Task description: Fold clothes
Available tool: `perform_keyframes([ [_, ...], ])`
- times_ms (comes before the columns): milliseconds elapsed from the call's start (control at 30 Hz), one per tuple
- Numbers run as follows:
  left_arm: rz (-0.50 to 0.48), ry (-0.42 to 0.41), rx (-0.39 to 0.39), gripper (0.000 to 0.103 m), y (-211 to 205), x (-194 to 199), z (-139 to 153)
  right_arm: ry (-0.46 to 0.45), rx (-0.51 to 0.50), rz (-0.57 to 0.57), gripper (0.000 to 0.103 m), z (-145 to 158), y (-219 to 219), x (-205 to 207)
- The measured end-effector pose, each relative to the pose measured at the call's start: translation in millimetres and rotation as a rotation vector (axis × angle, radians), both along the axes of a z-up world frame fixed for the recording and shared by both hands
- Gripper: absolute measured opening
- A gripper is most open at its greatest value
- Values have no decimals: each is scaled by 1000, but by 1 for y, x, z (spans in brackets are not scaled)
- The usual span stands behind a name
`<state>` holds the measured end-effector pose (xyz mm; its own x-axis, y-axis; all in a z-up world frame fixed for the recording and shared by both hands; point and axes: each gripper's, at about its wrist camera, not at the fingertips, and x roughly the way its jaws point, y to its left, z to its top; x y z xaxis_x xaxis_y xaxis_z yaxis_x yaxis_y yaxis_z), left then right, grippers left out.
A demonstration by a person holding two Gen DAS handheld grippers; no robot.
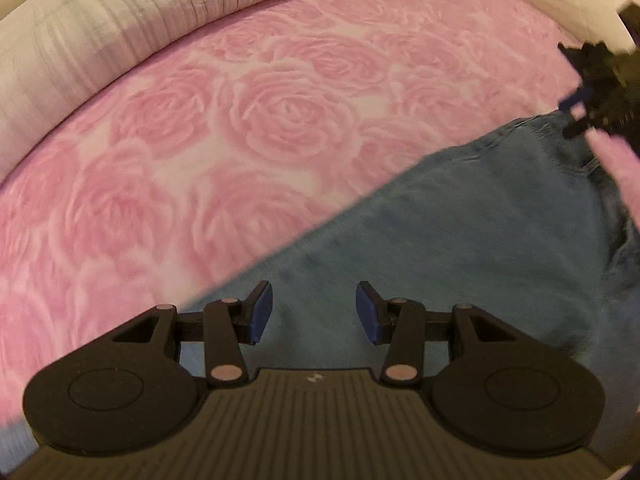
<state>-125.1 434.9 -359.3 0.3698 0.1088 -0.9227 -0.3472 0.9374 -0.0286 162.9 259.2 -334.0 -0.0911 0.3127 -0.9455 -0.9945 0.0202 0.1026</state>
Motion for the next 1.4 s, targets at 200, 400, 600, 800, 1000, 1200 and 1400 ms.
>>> perform_keyframes([
  [200,-88,119,17,42,35,-1,-39,54,-52,168,60,-35,44,20],
  [400,-159,98,-6,39,43,-11,-48,141,-120,253,39,-49,52,26],
  [600,-228,97,120,3,12,-14,-37,33,-70,298,7,-31,38,15],
  [800,-78,-35,274,4,-31,-49,28,-138,101,266,5,23,-3,-9],
  [1000,69,-256,338,4,-112,-113,114,-292,327,181,5,111,-97,-58],
  [1200,110,-321,162,2,-211,-193,131,-509,383,142,5,152,-213,-144],
  [1400,165,-62,-169,6,-274,-240,50,-504,-31,77,12,64,-295,-225],
])
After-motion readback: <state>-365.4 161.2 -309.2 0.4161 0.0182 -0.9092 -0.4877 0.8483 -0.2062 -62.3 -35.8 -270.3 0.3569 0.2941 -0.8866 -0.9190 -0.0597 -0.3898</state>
